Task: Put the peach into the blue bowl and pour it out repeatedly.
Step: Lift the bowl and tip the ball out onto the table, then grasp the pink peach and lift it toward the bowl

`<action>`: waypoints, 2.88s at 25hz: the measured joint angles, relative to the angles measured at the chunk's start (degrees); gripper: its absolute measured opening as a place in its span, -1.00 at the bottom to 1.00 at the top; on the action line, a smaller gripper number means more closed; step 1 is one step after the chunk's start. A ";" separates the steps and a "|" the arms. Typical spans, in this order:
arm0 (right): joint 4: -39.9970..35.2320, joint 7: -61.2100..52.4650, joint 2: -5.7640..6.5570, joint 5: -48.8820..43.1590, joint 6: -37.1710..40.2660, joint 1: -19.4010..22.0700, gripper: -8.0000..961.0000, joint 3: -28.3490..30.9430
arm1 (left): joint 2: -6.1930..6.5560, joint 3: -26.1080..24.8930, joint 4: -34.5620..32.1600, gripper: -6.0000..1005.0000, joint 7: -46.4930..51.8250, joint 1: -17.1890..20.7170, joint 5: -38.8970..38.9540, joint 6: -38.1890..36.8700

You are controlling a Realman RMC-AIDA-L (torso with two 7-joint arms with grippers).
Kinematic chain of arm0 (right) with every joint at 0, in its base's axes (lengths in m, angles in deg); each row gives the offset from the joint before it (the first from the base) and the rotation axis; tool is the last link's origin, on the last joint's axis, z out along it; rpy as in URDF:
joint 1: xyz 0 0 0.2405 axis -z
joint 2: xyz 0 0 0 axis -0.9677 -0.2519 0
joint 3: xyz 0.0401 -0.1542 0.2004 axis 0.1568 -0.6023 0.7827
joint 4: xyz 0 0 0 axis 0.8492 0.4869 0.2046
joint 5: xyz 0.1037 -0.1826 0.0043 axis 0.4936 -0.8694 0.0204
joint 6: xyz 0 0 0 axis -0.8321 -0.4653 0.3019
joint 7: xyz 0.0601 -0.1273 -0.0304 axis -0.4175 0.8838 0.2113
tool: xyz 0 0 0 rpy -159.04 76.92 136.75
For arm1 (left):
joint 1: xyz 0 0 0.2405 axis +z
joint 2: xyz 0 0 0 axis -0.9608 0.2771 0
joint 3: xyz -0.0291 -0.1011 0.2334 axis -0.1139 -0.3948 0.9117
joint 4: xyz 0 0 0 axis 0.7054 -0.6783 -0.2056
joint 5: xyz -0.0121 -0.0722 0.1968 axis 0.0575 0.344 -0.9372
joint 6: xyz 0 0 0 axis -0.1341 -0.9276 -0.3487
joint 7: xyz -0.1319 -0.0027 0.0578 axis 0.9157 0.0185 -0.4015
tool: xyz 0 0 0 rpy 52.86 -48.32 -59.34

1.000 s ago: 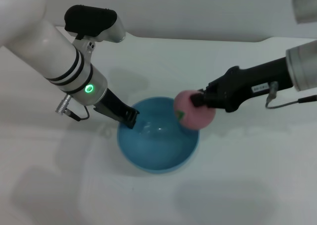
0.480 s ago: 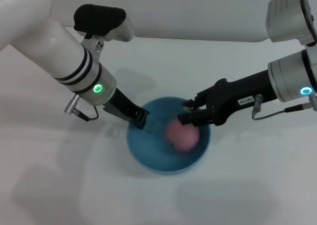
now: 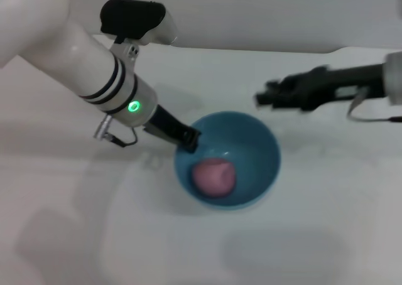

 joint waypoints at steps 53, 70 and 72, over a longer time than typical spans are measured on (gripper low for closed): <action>8.99 3.72 0.24 6.62 0.26 16.85 -0.06 35.21 | -0.17 56.79 9.33 -0.99 -42.73 9.88 25.80 113.67; 11.13 10.49 0.07 6.15 -3.78 9.08 -0.06 16.87 | 1.27 1.08 5.63 -0.99 -27.01 6.87 25.48 43.50; 11.54 10.37 0.17 6.00 -4.54 7.70 -0.06 13.44 | 1.39 -6.16 4.65 -0.99 -26.65 7.67 23.72 36.17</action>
